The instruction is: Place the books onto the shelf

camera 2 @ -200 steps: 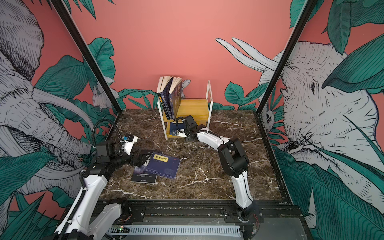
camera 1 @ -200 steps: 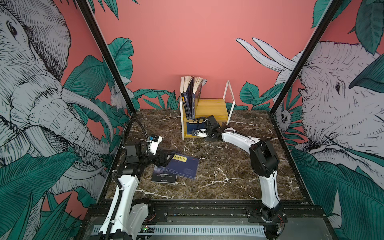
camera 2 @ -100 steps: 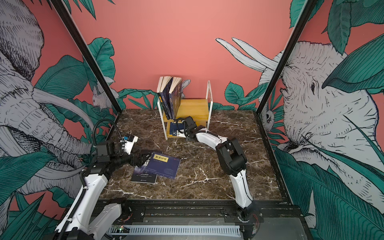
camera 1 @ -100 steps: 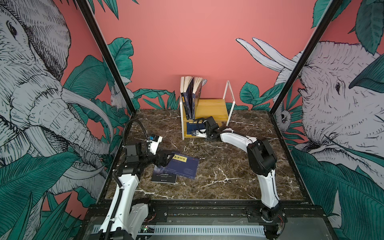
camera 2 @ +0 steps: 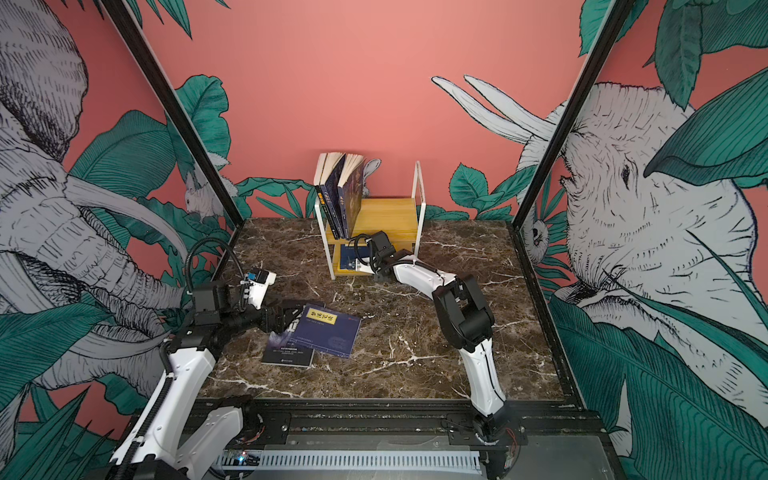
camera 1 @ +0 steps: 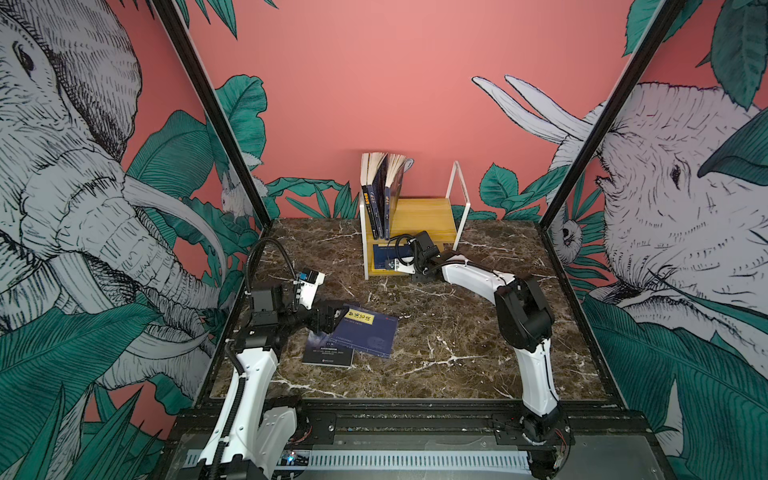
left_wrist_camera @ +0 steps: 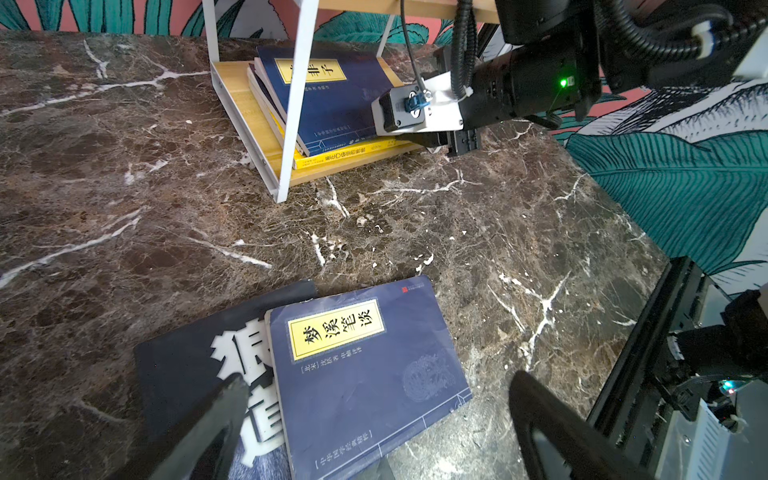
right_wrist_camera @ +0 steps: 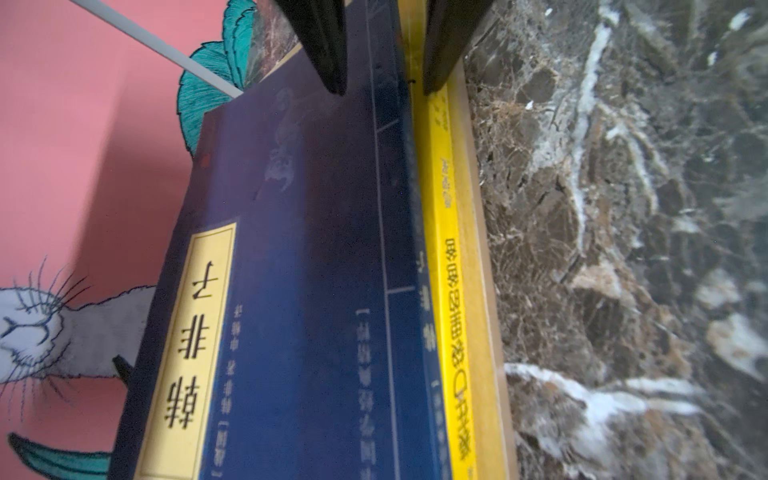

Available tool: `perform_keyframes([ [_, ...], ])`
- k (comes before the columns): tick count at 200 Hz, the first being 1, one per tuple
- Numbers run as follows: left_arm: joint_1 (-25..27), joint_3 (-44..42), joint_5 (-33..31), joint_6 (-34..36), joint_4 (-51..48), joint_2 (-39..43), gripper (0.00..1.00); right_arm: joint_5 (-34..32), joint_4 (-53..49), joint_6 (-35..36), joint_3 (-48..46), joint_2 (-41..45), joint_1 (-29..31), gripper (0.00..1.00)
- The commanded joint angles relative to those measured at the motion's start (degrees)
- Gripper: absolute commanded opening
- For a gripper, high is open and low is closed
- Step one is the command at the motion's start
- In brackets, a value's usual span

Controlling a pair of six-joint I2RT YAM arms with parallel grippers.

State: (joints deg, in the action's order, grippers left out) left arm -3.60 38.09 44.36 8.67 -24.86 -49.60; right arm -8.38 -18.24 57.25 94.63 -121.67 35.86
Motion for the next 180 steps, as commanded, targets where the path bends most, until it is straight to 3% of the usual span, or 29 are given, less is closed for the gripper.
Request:
perform_keyframes([
  [1,-0.4,-0.8,1.0,-0.2,1.2,0.0,0.99,2.5,-2.9,-3.8,0.3,5.5,1.2,0.38],
  [55,0.1,0.8,0.7,-3.3,2.6,-1.6,0.99,3.9,-0.6,-14.6,-12.2,22.4,4.8,0.45],
  [100,0.2,2.4,-2.2,-3.9,1.0,-3.3,0.99,4.9,3.6,-33.4,-19.0,36.3,5.4,0.43],
  [124,0.1,3.6,-3.6,-3.7,-1.1,-5.9,0.99,7.6,8.8,-40.6,-28.9,43.8,7.1,0.45],
  [180,0.4,10.3,-6.2,-1.3,-10.4,-20.2,0.95,2.3,13.4,-49.2,-41.5,51.0,19.6,0.56],
])
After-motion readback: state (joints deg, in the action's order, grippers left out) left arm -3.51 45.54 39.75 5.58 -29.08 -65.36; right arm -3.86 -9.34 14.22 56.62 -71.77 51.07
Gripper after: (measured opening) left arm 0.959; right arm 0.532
